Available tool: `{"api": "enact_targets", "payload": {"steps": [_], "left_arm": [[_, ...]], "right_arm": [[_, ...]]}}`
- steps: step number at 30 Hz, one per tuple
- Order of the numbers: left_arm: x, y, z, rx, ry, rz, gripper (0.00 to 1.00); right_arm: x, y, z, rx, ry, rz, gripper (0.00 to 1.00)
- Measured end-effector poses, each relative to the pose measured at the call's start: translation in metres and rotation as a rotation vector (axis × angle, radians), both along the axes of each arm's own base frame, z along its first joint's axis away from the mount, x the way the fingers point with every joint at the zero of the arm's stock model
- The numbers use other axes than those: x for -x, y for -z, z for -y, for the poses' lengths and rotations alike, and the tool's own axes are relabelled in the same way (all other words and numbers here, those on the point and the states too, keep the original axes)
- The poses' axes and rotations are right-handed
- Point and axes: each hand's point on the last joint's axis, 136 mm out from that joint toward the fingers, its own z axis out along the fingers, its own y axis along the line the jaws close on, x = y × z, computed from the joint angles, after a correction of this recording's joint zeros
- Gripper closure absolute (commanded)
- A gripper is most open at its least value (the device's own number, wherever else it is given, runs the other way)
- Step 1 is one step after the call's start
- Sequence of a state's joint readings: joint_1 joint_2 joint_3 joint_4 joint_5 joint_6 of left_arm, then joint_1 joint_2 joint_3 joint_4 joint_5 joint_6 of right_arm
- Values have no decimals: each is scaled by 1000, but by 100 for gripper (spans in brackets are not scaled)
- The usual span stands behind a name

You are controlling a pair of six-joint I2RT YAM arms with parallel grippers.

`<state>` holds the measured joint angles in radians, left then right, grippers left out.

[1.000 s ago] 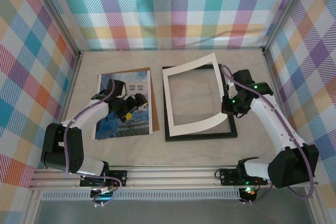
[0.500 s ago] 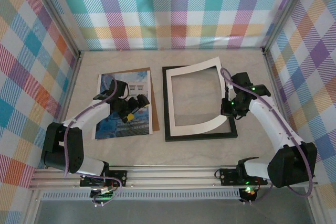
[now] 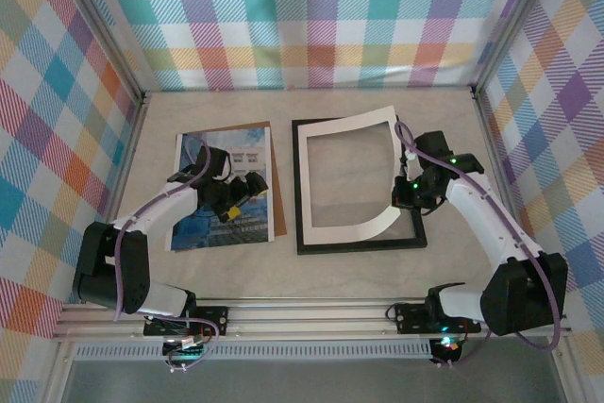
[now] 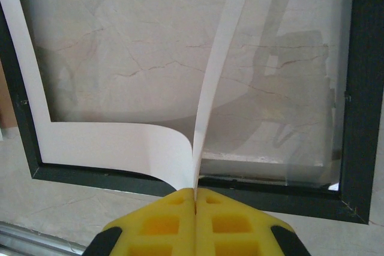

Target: Put the photo into the frame

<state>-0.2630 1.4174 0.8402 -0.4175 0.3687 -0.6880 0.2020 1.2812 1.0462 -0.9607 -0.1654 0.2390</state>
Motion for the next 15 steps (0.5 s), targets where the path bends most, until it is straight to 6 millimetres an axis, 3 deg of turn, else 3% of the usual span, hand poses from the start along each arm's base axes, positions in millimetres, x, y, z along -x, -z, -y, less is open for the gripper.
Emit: {"api": "enact_targets", "payload": {"steps": [4,13,15], "left_arm": [[1,-1,-1,-9,-2,11,0],[7,4,-4,-19,-6,0,0],[7,4,-4,-19,-6,1,0]], "right_arm": [[-2,4,-1,-2,13,-14,82],[-5,7,9,50,52,-6,39],[-6,8,13,72,64,-3,25]]}}
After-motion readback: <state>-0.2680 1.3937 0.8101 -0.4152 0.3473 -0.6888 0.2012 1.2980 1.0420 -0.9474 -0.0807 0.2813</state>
